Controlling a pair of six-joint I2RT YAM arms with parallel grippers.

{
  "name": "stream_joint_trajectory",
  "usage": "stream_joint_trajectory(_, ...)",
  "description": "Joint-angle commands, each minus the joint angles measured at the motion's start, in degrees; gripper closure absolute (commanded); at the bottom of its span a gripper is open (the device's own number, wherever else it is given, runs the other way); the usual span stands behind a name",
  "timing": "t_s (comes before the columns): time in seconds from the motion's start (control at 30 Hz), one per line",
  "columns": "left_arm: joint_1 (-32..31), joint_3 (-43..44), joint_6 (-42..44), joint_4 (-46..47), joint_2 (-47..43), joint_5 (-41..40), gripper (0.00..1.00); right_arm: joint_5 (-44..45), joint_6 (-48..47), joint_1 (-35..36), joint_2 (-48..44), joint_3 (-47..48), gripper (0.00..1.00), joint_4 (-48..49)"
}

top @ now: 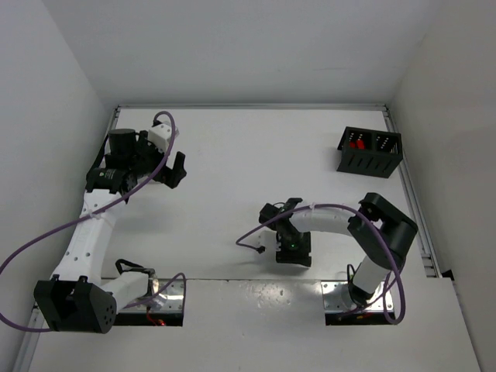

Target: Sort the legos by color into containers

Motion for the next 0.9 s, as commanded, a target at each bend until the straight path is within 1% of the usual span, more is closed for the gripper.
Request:
stream_joint_trajectory(0.0,-0.5,0.4,0.0,1.7,-0.4,-0.4,0.00,3.0,1.5,1.8,0.0,-0.3,0.48,2.9)
stream_joint_trajectory(0.2,-0.5,0.4,0.0,1.7,-0.4,-0.4,0.00,6.5,3.4,3.4,2.8,-0.8,0.48,5.1)
stream_joint_trajectory(0.3,-0.5,0.9,0.5,1.7,-0.4,-0.9,0.00,7.0,3.9,4.0,3.5,-0.8,0.51,5.6)
stream_joint_trajectory(0.33,-0.5,0.9,0.5,1.7,-0.4,-0.9,0.00,7.0,3.9,4.0,4.0,-0.8,0.54,5.6)
stream_joint_trajectory(0.4,-0.5,0.9,0.5,1.7,-0.4,-1.5,0.00,7.0,4.4,4.7,4.0,-0.3,0.58,5.6)
stream_joint_trajectory(0.43,-0.5,0.9,0.5,1.7,-0.4,-1.5,0.00,7.0,4.4,4.7,4.6,-0.3,0.63,5.6)
stream_joint_trajectory(0.5,-0.5,0.9,0.5,1.7,-0.4,-1.5,0.00,7.0,4.4,4.7,5.2,-0.3,0.68,5.6)
stream_joint_trajectory(0.57,-0.5,0.9,1.1,1.7,-0.4,-1.5,0.00,7.0,4.4,5.2,5.2,-0.3,0.71,6.2)
stream_joint_trajectory(0.63,-0.5,1.5,1.1,1.7,0.1,-1.5,0.00,7.0,4.4,5.2,5.2,-0.3,0.76,6.2)
stream_joint_trajectory(0.73,-0.5,2.0,1.1,1.7,0.1,-1.5,0.00,7.0,4.9,5.2,5.2,-0.3,0.86,6.7)
stream_joint_trajectory(0.87,-0.5,2.0,1.1,1.7,0.7,-1.5,0.00,7.0,5.5,5.2,5.2,0.8,0.93,6.7)
